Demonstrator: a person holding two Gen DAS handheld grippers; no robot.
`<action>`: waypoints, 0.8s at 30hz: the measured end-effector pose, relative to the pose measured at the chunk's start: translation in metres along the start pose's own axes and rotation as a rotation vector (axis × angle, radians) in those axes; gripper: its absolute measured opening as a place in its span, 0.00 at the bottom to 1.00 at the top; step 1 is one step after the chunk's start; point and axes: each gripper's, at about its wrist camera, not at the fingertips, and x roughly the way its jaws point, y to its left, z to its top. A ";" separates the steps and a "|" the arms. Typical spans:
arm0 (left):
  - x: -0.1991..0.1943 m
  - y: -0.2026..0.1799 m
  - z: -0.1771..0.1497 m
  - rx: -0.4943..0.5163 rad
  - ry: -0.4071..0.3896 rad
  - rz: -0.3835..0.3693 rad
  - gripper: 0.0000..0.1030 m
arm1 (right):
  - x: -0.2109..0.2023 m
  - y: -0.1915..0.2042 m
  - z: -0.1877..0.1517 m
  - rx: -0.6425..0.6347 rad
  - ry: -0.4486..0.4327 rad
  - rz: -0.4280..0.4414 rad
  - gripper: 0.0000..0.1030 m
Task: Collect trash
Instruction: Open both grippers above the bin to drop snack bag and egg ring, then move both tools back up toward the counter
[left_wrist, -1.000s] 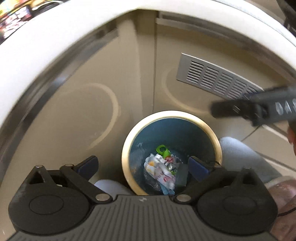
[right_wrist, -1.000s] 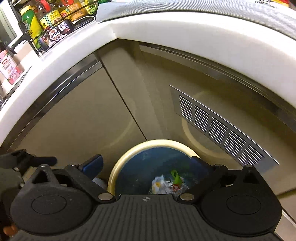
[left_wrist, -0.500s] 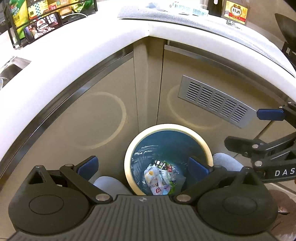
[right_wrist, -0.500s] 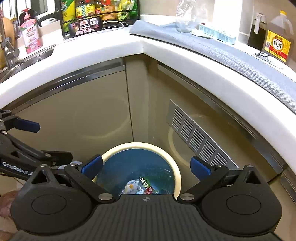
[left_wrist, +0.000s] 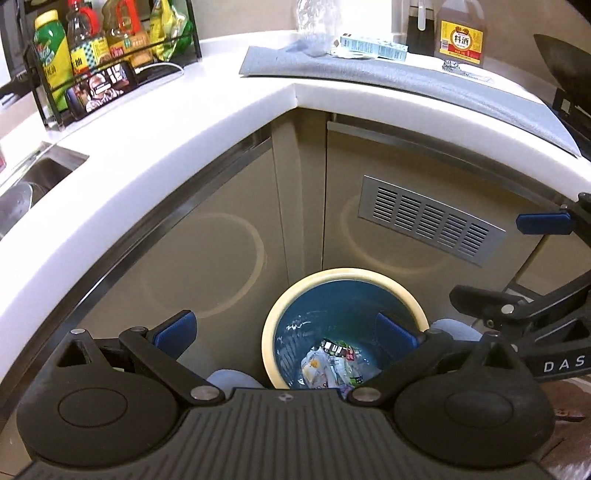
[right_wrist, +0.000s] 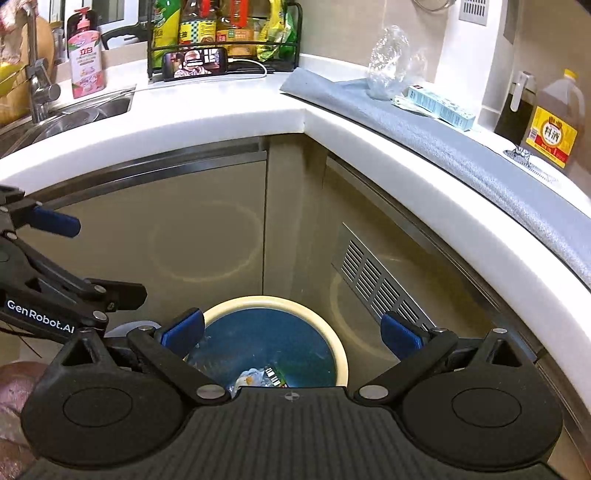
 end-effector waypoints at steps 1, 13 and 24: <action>-0.002 0.000 -0.001 -0.001 -0.003 0.000 1.00 | -0.001 0.001 0.000 -0.006 -0.003 -0.005 0.99; -0.001 0.004 -0.001 -0.011 -0.001 -0.006 1.00 | -0.002 0.006 0.001 -0.019 -0.007 -0.010 0.99; 0.002 0.004 -0.002 -0.010 0.004 -0.003 1.00 | 0.002 0.006 -0.001 -0.015 0.005 -0.001 0.99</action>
